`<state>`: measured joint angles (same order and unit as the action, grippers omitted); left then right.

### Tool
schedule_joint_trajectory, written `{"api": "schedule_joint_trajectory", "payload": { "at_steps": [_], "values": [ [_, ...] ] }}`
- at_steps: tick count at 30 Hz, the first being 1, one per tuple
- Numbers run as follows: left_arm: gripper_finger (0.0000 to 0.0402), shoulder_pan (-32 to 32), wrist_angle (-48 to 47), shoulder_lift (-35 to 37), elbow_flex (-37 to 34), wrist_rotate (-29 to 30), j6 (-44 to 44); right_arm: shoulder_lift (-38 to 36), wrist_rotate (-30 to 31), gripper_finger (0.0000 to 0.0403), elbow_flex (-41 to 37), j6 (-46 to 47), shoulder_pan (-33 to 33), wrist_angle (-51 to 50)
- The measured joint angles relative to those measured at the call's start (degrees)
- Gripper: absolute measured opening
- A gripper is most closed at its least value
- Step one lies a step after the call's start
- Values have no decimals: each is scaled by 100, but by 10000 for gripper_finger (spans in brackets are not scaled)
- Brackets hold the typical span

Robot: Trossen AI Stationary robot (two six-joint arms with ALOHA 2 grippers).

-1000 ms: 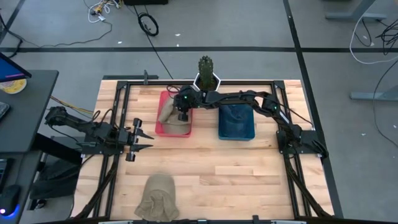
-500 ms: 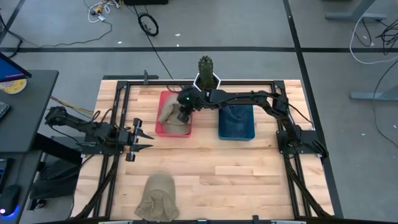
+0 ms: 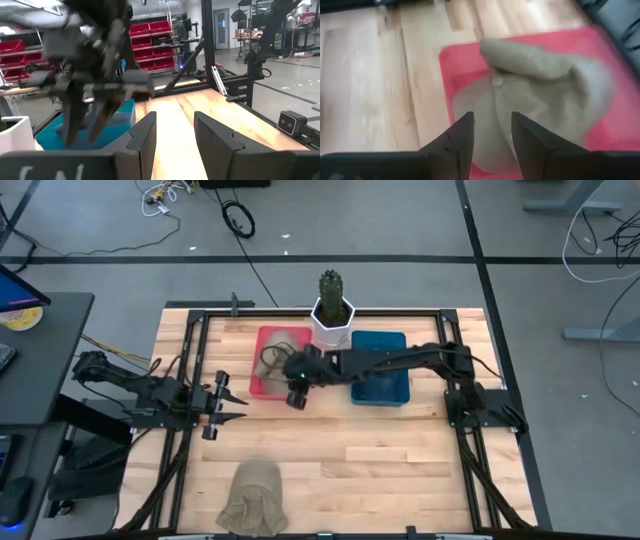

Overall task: Pick & Place hat
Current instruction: Put the brown cap into the red bin

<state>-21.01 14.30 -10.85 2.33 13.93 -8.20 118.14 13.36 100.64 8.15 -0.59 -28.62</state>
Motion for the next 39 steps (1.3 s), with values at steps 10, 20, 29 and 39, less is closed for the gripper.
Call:
{"api": "schedule_joint_trajectory", "payload": {
  "at_steps": [10,20,29,39],
  "values": [
    [135,-5,-117,2,0,2,22,-1849,-74,133,-2048,-715,936,2101],
    [135,-5,-181,1,0,19,110,-4681,-926,133,-5537,-1123,867,4508],
    [135,-5,-212,2,0,117,7,-6264,-926,133,-7283,-1691,851,5379],
    [135,-7,-239,0,0,136,112,-7012,-926,133,-8188,-2079,851,6245]
  ]
}}
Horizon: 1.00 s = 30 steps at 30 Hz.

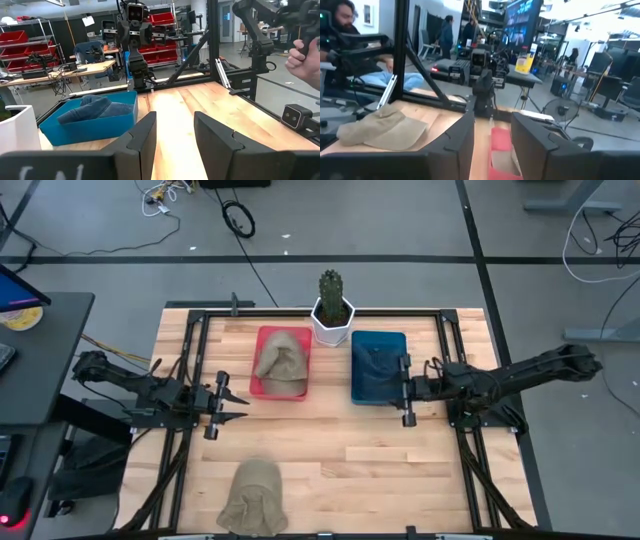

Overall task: Pick & Place hat
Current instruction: Put the brown cap into the red bin

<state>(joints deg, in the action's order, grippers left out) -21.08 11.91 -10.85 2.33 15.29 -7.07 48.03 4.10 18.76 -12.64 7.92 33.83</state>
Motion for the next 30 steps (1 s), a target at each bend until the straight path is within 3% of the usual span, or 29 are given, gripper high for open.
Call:
{"api": "schedule_joint_trajectory", "payload": {
  "at_steps": [6,10,15,17,22,30],
  "values": [
    [135,0,44,0,0,0,195,-731,0,133,-272,116,0,-167],
    [135,1,729,-2,-2,-119,314,-1185,-2,133,-528,121,0,-165],
    [135,-105,1995,-231,-2,-1603,341,-1704,-4,133,-836,115,0,16],
    [135,-236,2499,-454,-2,-1873,350,-1901,-4,133,-943,51,0,-3],
    [135,-587,3509,-1248,30,-1895,250,-2259,-4,133,-1114,-14,-1,7],
    [135,-1212,3523,-2844,978,-1895,-251,-2587,-2,133,-1368,-168,-1,-1]
  ]
}}
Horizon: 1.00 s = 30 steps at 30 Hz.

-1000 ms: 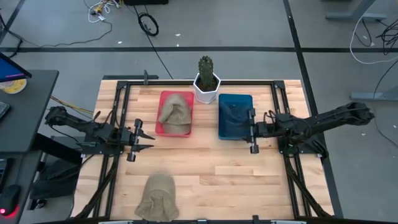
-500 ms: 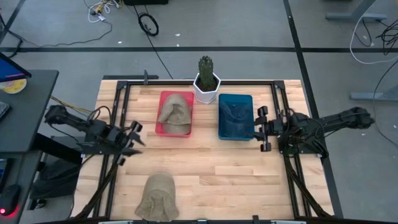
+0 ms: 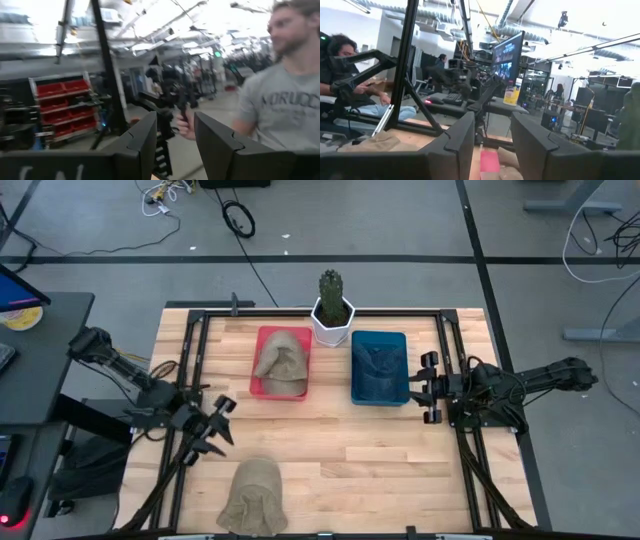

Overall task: Pick & Place hat
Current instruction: Put the brown cap into the red bin

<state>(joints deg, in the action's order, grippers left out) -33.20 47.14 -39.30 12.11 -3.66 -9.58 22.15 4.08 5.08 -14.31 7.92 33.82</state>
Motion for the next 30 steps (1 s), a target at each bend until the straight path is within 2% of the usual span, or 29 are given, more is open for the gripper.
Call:
{"api": "schedule_joint_trajectory", "payload": {
  "at_steps": [5,11,15,24,30],
  "values": [
    [135,-463,-474,-891,784,82,-661,-229,0,133,-74,3,0,4],
    [135,-1064,-1012,-1654,1576,995,-1095,-473,199,133,-409,-106,1,8],
    [135,-1443,-1070,-1999,1893,1316,-1368,-627,670,133,-419,18,-1,-359],
    [135,-2137,-1182,-2411,2276,2531,-1793,-965,960,133,-413,93,-1,-1534],
    [135,-2307,-1224,-2751,2578,3029,-1860,-1221,1097,133,-413,291,-1,-2519]
  ]
}}
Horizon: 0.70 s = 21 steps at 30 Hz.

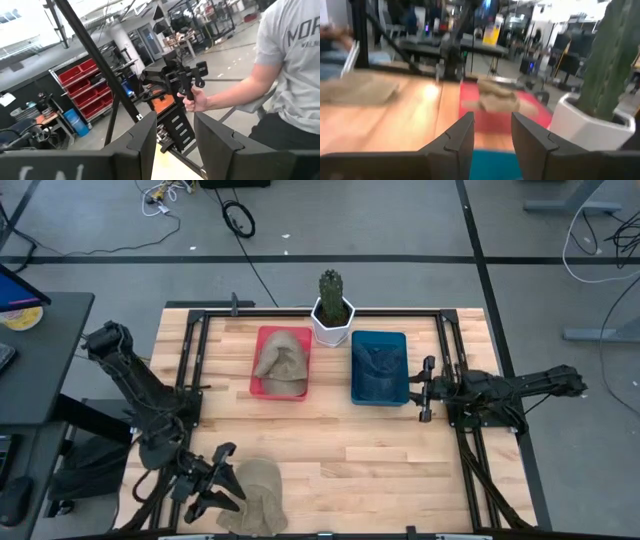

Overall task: Pick & Place hat
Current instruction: Put the brown cap into the red bin

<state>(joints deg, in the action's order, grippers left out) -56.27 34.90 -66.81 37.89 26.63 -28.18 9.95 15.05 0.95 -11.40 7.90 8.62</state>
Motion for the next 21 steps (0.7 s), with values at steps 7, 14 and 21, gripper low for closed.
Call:
{"api": "schedule_joint_trajectory", "payload": {
  "at_steps": [7,14,21],
  "values": [
    [135,2,-521,-623,568,845,-252,-19,-4,133,1,-161,0,-568],
    [135,-23,-1551,-994,1188,1781,142,-10,-4,133,2,-589,0,-564],
    [135,-20,-2726,-1496,1823,2381,727,-8,-6,133,2,-562,0,-566]
  ]
}}
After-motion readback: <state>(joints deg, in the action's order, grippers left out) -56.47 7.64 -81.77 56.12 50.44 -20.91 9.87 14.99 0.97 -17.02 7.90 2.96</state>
